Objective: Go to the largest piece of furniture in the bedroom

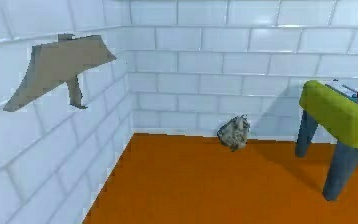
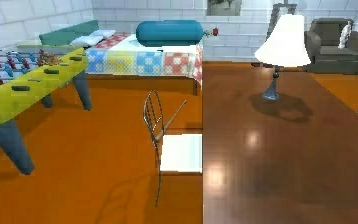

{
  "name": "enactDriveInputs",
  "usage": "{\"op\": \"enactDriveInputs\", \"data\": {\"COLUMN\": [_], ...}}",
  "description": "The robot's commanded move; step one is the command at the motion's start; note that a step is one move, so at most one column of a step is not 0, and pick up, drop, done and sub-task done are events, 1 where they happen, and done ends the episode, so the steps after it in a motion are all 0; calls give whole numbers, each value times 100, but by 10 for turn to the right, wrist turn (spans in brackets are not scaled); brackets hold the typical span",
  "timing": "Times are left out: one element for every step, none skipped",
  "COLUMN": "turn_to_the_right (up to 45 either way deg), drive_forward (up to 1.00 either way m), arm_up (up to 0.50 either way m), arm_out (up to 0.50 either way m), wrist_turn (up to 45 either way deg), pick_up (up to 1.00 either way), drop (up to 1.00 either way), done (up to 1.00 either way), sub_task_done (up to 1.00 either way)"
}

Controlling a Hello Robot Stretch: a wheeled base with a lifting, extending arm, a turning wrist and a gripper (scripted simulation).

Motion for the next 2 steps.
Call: {"op": "enactDriveInputs", "data": {"turn_to_the_right": [-330, 0], "drive_forward": [0, 10], "arm_up": [0, 0], "arm_out": [0, 0], "wrist_turn": [0, 0], "pick_up": [0, 0], "drop": [0, 0], "done": [0, 0], "sub_task_done": [0, 0]}}
